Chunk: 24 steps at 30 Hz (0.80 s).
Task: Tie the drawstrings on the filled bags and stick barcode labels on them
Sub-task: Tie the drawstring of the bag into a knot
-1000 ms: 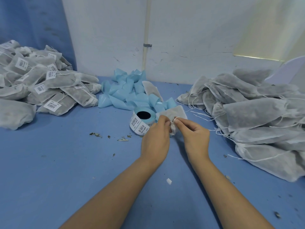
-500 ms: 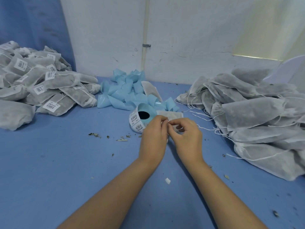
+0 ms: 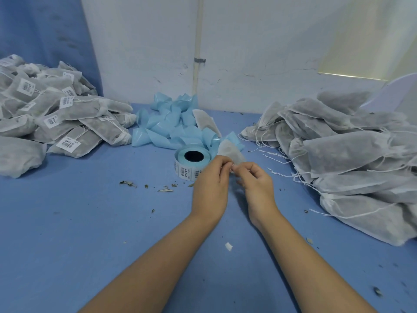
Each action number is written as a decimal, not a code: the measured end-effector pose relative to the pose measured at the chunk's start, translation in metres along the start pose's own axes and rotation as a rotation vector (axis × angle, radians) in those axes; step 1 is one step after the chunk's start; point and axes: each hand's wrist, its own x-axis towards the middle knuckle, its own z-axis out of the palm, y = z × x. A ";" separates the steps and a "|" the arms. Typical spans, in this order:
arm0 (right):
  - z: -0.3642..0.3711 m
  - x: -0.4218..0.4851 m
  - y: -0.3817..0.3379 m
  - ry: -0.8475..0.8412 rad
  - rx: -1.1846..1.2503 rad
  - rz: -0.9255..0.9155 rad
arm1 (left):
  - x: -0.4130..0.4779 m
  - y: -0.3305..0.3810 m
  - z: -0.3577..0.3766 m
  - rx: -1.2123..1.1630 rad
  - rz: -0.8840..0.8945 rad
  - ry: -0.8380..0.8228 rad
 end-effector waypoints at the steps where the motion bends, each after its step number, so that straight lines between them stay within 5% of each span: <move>1: -0.001 0.001 -0.001 -0.025 0.050 0.056 | 0.000 -0.001 -0.001 0.017 0.007 -0.004; 12: -0.007 0.004 -0.008 -0.234 0.456 0.273 | 0.002 -0.001 -0.002 -0.048 0.038 -0.026; 24: -0.011 0.010 -0.005 -0.187 0.611 0.359 | 0.005 -0.008 0.002 0.053 -0.015 0.012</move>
